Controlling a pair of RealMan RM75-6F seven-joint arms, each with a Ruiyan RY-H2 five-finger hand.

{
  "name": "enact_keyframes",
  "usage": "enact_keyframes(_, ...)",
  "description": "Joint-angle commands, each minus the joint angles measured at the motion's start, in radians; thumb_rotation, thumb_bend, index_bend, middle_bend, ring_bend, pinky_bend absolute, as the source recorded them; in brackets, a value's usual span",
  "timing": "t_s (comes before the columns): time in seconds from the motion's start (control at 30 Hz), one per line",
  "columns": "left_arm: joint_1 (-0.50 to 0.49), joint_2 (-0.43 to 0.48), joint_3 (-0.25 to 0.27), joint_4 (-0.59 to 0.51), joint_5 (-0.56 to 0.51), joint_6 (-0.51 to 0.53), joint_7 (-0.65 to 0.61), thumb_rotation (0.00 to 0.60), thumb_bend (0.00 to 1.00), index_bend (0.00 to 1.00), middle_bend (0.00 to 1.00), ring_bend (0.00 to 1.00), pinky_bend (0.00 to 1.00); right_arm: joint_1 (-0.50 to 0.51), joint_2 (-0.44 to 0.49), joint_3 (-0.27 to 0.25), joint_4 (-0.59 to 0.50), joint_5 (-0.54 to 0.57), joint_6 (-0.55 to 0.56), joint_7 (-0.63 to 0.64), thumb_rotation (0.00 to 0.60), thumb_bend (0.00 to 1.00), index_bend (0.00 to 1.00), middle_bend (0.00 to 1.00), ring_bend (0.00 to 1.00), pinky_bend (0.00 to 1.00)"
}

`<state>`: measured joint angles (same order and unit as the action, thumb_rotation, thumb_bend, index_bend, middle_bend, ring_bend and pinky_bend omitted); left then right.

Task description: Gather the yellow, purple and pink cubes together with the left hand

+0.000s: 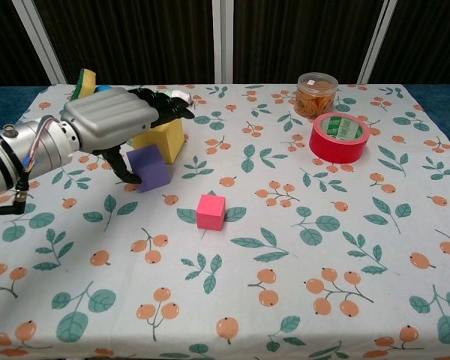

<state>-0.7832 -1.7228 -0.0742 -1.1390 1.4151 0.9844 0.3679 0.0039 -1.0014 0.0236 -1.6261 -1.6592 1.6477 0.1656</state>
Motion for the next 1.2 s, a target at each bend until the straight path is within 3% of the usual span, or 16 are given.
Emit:
enact_keyframes(0.03, 0.005, -0.001, 0.001, 0.016, 0.001, 0.006, -0.002, 0.6, 0.0, 0.08, 0.0, 0.01, 0.11, 0.0, 0.0, 0.0, 0.0, 0.0, 0.0, -0.001, 0.6, 0.22, 0.0, 0.03, 0.0, 0.04)
enact_keyframes(0.87, -0.011, -0.08, -0.021, 0.19, 0.039, 0.037, -0.069, 0.6, 0.0, 0.08, 0.0, 0.01, 0.11, -0.004, 0.002, 0.003, -0.01, 0.004, 0.0, -0.012, 0.6, 0.22, 0.0, 0.02, 0.0, 0.04)
enact_keyframes(1.2, -0.018, -0.1, -0.043, 0.196, 0.009, 0.014, -0.089, 0.6, 0.0, 0.08, 0.0, 0.01, 0.11, -0.002, 0.002, 0.004, -0.009, 0.006, -0.005, -0.012, 0.6, 0.22, 0.0, 0.02, 0.0, 0.04)
